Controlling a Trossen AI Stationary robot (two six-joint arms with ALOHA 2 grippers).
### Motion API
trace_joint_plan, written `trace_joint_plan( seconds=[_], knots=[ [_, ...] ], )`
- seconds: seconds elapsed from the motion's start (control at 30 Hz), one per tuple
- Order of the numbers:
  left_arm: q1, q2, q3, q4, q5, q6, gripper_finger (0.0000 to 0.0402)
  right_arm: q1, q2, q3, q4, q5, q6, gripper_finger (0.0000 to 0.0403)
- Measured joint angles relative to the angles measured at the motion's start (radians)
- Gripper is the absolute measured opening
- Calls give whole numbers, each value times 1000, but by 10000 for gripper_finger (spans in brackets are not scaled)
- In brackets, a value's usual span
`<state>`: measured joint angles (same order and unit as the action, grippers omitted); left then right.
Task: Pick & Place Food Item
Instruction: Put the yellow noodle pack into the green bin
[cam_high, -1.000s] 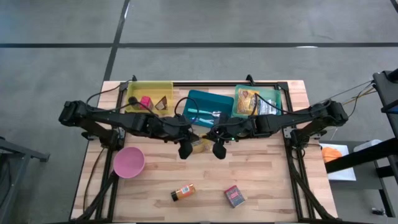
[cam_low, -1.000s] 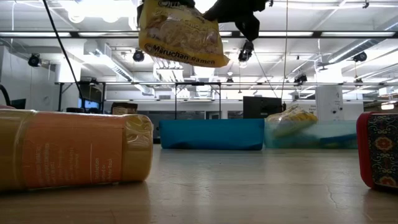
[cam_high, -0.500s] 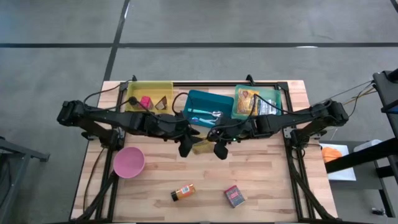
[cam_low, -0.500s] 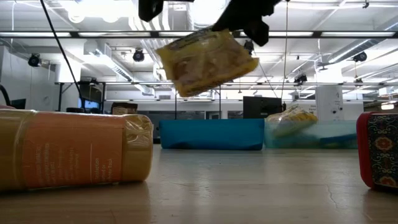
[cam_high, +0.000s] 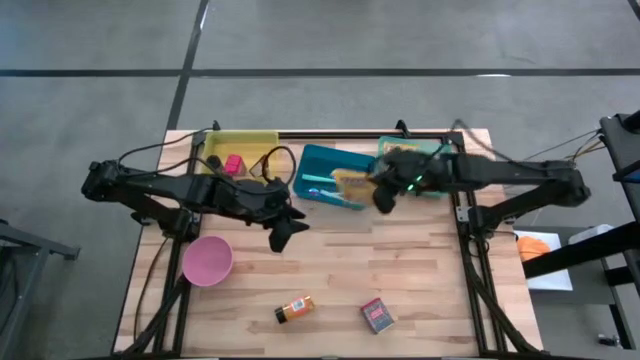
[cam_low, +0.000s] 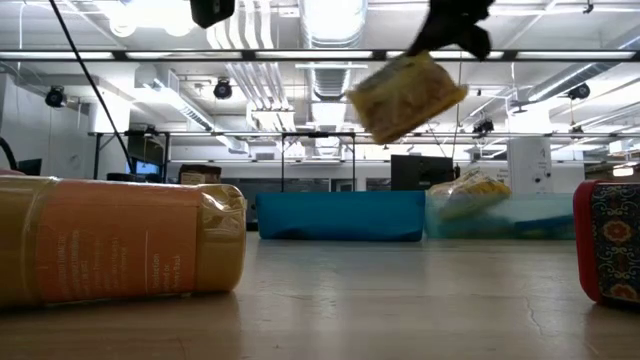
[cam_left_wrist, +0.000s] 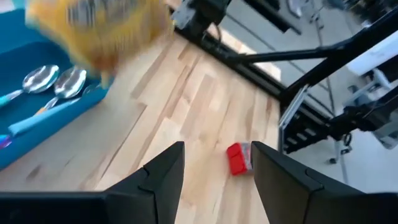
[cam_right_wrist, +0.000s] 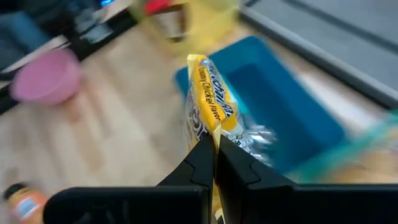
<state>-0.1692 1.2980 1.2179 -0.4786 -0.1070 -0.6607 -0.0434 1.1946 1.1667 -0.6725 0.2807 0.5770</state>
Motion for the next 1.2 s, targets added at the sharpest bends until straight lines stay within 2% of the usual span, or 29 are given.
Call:
trace_joint_plan(
  seconds=[0.3,0.5,0.63,0.83,1.2],
  knots=[
    [-3,-1,-1,-54,0,-2,193,-221,-207,2,-225,72,0,7],
    [-3,-1,-1,-54,-1,6,193,-336,-273,2,-376,130,0,7],
    [-3,-1,-1,-61,-1,6,193,-390,-277,2,-470,156,-1,7],
    [-3,-1,-2,-66,-1,9,193,-430,-262,-4,-553,272,-4,7],
    [-2,-1,-2,-73,-1,8,193,-502,-182,-95,-596,357,7,7]
  ],
)
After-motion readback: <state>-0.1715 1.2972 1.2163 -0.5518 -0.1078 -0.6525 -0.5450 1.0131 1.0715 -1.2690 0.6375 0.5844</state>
